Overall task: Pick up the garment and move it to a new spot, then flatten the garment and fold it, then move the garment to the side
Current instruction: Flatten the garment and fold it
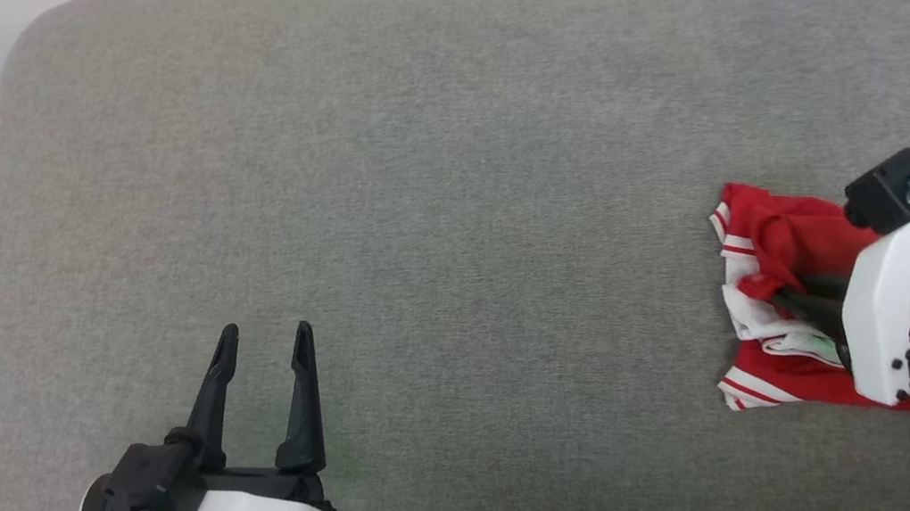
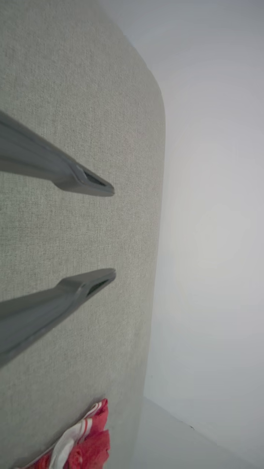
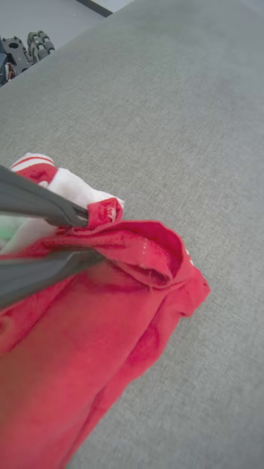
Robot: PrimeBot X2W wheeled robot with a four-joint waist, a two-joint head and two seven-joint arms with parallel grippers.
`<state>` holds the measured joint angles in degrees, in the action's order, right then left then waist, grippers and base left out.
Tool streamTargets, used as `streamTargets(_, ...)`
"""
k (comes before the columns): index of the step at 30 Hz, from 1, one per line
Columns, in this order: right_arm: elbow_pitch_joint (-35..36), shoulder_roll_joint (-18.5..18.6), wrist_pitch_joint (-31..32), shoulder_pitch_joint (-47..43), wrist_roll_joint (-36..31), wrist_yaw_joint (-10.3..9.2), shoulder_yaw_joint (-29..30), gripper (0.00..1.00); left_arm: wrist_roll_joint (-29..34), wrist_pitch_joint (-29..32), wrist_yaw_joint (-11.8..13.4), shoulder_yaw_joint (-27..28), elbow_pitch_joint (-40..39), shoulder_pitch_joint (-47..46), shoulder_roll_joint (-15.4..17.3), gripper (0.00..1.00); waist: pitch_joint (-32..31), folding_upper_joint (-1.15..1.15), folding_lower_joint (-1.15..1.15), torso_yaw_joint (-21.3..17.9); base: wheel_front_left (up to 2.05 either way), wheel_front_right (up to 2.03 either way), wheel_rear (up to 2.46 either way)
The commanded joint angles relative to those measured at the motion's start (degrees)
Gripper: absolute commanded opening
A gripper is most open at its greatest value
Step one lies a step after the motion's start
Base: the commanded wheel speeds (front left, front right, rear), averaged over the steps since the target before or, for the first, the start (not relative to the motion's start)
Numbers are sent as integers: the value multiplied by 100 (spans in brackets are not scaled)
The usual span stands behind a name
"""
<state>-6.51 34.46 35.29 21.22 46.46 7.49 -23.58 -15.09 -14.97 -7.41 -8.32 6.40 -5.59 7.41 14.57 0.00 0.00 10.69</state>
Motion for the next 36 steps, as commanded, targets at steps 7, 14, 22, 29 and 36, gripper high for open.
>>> streamTargets(7,-125,-68,-525,172,267,0,164,100,-94,-28,-8,55,88,105,95,100,-249,0,0,-318,0,0,0)
streamTargets(14,-739,-112,-1678,136,225,0,467,100,-128,-28,-8,-20,196,106,209,100,-484,0,0,-717,0,0,0)
streamTargets(22,-1560,-150,-3564,-3,-14,0,324,100,-212,-28,-8,167,413,243,231,100,-754,0,0,-1059,0,0,0)
streamTargets(29,-1880,-220,-4853,-152,-229,0,-71,100,-282,-28,-8,448,516,454,220,100,-1040,0,0,-1270,0,0,0)
streamTargets(36,-1780,-336,-5048,-471,-602,0,185,100,-281,-28,-8,807,412,829,131,100,-1331,0,0,-1315,0,0,0)
